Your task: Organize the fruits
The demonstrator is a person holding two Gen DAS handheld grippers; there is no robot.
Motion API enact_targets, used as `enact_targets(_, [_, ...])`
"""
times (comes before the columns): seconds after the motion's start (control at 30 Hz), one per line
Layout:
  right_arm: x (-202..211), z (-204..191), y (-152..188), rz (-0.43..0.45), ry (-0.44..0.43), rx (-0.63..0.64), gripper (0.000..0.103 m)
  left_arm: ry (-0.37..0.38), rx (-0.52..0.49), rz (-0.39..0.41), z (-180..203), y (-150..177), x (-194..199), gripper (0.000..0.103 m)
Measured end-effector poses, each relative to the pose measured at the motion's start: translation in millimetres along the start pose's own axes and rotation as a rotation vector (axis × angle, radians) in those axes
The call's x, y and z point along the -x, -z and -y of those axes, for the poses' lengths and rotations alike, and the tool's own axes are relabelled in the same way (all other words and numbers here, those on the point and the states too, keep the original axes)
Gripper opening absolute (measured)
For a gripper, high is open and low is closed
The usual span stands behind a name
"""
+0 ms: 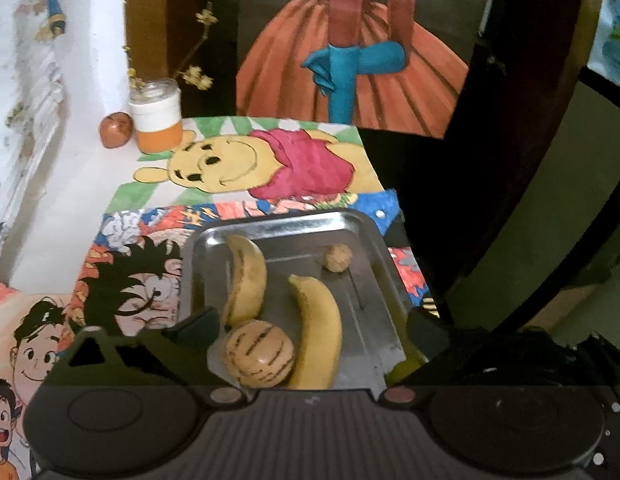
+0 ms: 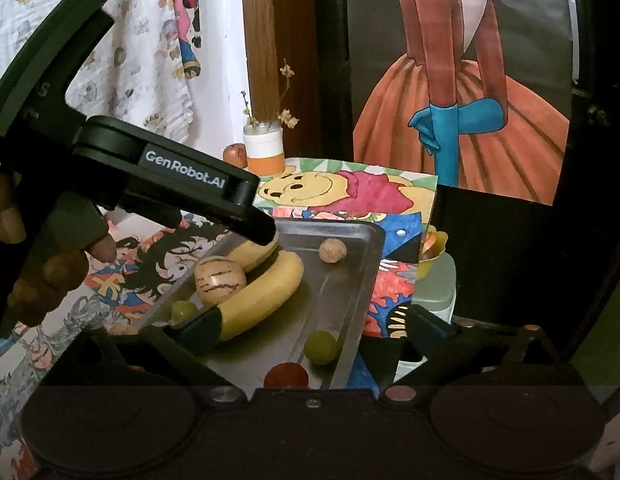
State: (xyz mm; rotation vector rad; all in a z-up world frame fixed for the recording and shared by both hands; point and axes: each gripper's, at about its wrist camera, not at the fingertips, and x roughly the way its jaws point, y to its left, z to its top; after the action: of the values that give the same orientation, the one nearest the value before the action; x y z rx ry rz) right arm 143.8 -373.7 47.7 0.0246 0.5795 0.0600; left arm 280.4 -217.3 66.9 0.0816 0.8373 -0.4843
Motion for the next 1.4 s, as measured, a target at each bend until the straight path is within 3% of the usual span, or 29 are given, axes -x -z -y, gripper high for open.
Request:
enact_targets(0.27, [3.2,-2.5,-0.8,0.026,0.003,-0.050,0.102,-0.007,0.071,0.030,-14.8,6.3,12.6,0.102])
enact_targets(0.47, [10.5,-8.7,0.1,0.044,-0.006,-0.091,0.102,-0.051,0.096,0.106,-24.5,17.5,33.9,0.103])
enact_targets(1.1, [35.5,-37.7,7.0,0.116,0.036,-0.077,0.102,-0.139,0.178,0.288,-56.5,72.9,88.0,0.103])
enact_targets(1.4, [47.5,-57.3,18.5,0.159,0.057,-0.060,0.102,-0.180,0.198,0.321,-69.0,102.8,104.8,0.103])
